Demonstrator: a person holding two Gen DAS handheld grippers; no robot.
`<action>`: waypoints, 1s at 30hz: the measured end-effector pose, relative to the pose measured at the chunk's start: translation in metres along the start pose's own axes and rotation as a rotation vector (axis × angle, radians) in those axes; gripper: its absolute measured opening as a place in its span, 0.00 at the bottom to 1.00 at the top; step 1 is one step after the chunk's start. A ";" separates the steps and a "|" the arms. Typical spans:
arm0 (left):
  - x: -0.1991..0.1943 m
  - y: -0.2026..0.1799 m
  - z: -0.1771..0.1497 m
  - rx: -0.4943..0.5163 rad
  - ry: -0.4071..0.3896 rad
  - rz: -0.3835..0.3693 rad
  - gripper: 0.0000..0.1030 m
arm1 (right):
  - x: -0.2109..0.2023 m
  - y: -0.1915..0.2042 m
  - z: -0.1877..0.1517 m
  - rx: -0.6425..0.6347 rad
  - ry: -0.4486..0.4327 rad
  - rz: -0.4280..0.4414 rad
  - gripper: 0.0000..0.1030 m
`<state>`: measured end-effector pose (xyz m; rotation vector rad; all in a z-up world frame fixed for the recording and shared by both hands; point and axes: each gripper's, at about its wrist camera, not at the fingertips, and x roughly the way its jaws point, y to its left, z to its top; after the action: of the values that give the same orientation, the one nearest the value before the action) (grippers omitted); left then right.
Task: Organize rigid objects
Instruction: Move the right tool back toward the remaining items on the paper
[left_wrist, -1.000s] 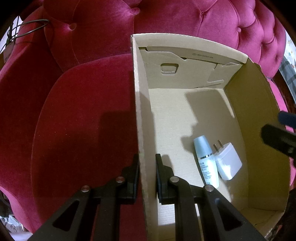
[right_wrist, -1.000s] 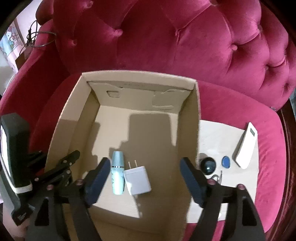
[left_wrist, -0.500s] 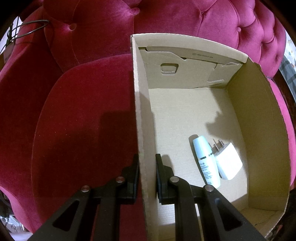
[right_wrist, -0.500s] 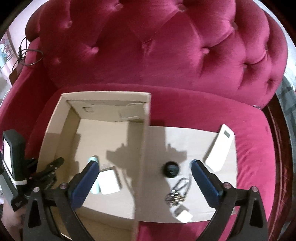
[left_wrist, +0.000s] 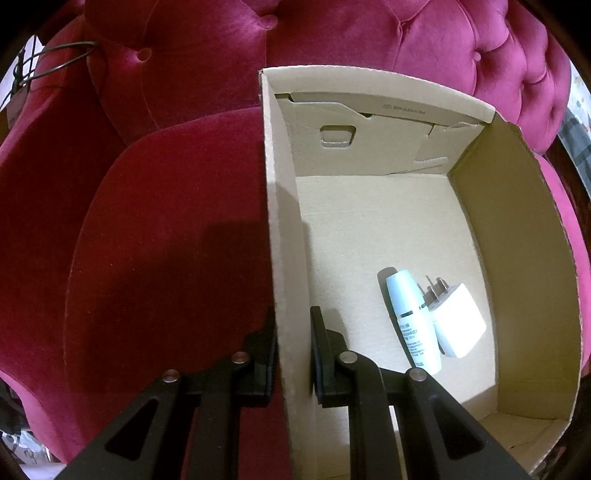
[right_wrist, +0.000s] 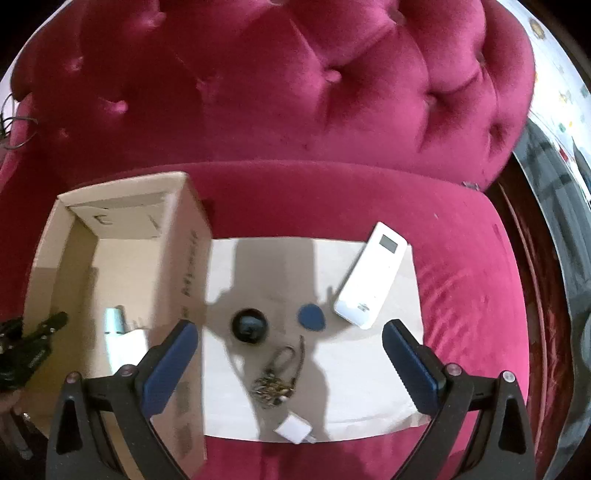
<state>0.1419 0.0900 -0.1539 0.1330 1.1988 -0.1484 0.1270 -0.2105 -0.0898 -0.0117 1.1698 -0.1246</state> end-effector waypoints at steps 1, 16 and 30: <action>0.000 0.000 0.000 0.000 0.000 0.000 0.16 | 0.003 -0.004 -0.002 0.011 0.005 -0.002 0.99; 0.001 -0.001 0.000 -0.001 0.001 0.001 0.16 | 0.040 -0.031 -0.061 0.099 0.080 -0.007 0.99; 0.000 -0.002 0.000 -0.001 0.001 0.003 0.16 | 0.057 -0.030 -0.098 0.096 0.097 0.025 0.99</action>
<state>0.1416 0.0884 -0.1544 0.1342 1.1995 -0.1447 0.0562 -0.2406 -0.1782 0.0950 1.2596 -0.1608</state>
